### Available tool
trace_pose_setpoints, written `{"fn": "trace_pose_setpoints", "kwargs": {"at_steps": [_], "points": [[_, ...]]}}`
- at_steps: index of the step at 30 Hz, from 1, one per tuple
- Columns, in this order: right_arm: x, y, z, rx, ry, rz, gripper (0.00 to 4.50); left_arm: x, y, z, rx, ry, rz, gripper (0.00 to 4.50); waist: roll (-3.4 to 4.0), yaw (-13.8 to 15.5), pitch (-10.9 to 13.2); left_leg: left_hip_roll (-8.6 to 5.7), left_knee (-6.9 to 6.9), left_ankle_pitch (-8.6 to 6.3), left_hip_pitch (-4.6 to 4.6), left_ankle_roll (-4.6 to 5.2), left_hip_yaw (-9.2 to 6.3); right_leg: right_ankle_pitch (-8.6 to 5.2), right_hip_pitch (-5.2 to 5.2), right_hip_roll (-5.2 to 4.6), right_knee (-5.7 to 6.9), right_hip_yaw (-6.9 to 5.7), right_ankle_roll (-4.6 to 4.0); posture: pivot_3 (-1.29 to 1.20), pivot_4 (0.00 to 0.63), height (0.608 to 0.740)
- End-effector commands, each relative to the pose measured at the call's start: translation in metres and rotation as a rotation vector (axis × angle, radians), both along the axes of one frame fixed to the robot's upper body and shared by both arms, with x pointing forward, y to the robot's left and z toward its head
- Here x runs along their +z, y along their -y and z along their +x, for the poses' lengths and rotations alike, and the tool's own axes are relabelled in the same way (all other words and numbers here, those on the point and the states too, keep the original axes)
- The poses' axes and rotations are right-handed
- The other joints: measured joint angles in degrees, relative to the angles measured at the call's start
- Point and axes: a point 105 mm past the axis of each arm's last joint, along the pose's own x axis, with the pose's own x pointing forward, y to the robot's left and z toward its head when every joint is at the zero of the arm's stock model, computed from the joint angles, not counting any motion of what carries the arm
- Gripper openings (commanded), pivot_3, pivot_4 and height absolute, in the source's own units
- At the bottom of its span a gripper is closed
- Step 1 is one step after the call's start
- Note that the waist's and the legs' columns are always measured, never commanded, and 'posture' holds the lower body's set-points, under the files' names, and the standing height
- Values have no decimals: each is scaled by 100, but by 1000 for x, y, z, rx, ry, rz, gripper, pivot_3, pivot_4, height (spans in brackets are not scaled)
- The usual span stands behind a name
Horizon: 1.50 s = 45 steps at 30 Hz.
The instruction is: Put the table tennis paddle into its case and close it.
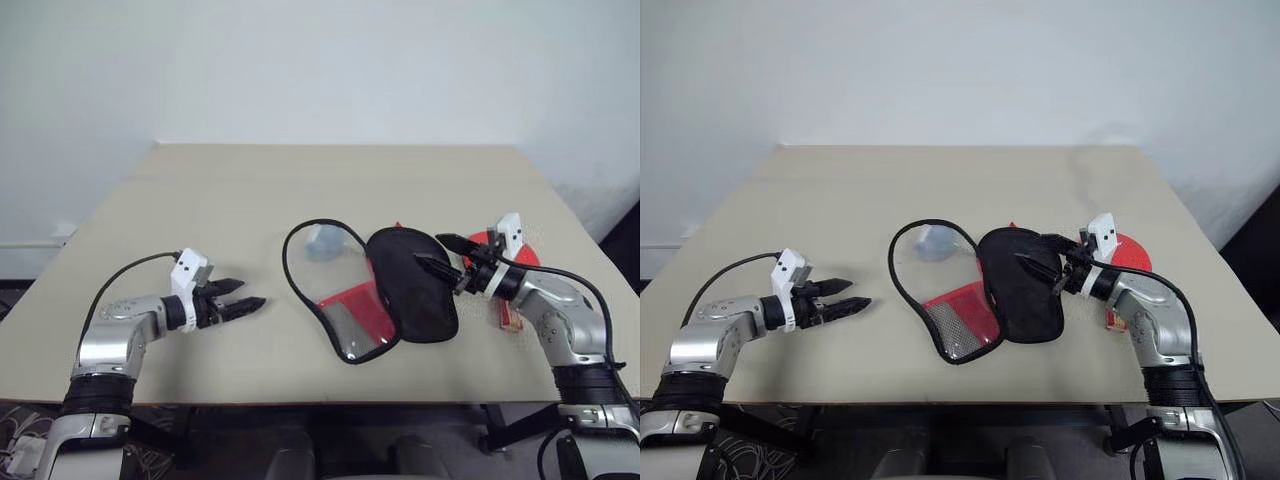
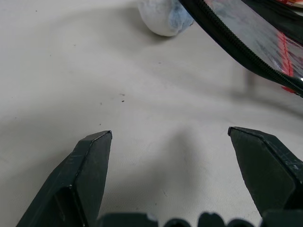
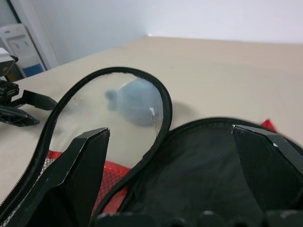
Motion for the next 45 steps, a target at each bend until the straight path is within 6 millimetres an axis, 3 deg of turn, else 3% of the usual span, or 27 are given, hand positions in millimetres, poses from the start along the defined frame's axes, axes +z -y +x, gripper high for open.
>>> {"fn": "trace_pose_setpoints", "kwargs": {"at_steps": [1,9,13,15,19,23,27,33,38,45], "points": [[21,-1,7,2,92,4,4462,13,-1,3,-17,71,25,4206,1,0,1,0,0,0,0,0,0,0,-1,0,2,0,0,0,0,740],[32,22,20,-141,120,41,4462,25,11,5,-43,113,-17,4206,-2,2,0,0,0,5,-1,-6,-1,1,1,1,3,-1,-2,0,0,740],[17,65,32,-370,108,-134,4462,31,23,-9,-105,101,-45,4206,-1,1,0,0,-1,5,0,-7,0,1,0,1,3,0,-2,0,0,740],[17,82,36,-462,87,-131,4462,30,28,-15,-133,101,-41,4206,1,0,1,0,-1,6,0,-8,2,1,0,0,3,1,-2,0,0,740],[11,103,35,-560,59,-202,4462,30,41,-24,-199,105,-14,4206,1,-1,1,0,-5,6,0,-7,2,1,-5,1,4,3,-3,0,0,740],[-15,125,30,-681,-107,-264,4462,38,51,-26,-238,102,-28,4206,0,0,1,0,-5,6,1,-7,2,1,-3,1,2,5,-4,0,0,740],[-27,122,22,-639,-185,-269,4462,40,58,-22,-261,94,-29,4206,0,-1,1,0,-4,7,1,-5,3,1,-2,1,2,6,-3,0,0,740],[-32,139,11,-698,-220,-294,4462,32,69,-25,-317,74,-17,4206,2,-3,1,0,-3,20,2,17,3,1,-1,3,2,8,-3,0,0,740],[-39,152,-10,-726,-279,-304,4462,26,70,-29,-336,50,-25,4206,1,5,1,0,-3,19,1,15,4,1,-1,2,1,9,-2,0,0,740],[-52,145,-24,-710,-349,-310,4462,19,77,-28,-367,12,-38,4206,-1,-1,-1,0,-1,10,3,0,3,0,1,2,2,9,-3,0,0,740]]}}
